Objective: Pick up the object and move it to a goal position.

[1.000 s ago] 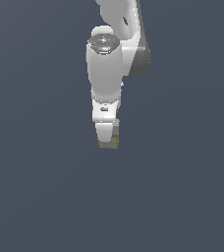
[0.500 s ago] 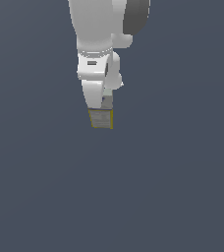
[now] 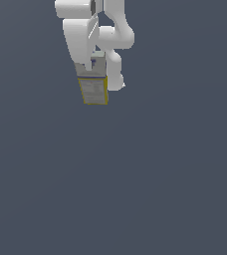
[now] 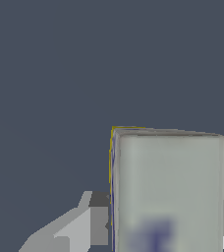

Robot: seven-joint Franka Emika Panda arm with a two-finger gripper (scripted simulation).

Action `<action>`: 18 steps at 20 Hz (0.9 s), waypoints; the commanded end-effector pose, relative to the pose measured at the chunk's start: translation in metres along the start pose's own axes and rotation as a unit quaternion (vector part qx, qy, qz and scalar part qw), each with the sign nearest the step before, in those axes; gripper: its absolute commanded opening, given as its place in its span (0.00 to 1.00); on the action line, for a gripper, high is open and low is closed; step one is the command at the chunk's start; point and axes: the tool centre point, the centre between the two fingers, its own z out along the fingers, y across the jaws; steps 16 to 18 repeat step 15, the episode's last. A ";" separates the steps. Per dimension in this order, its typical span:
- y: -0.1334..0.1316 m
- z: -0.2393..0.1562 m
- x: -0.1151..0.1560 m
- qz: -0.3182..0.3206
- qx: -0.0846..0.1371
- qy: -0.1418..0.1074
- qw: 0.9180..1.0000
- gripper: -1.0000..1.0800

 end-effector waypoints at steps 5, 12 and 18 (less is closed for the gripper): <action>-0.016 -0.046 -0.013 0.000 0.001 0.000 1.000 0.00; -0.022 -0.069 -0.020 0.000 0.001 -0.001 1.000 0.00; -0.023 -0.072 -0.020 0.000 0.001 -0.001 1.000 0.00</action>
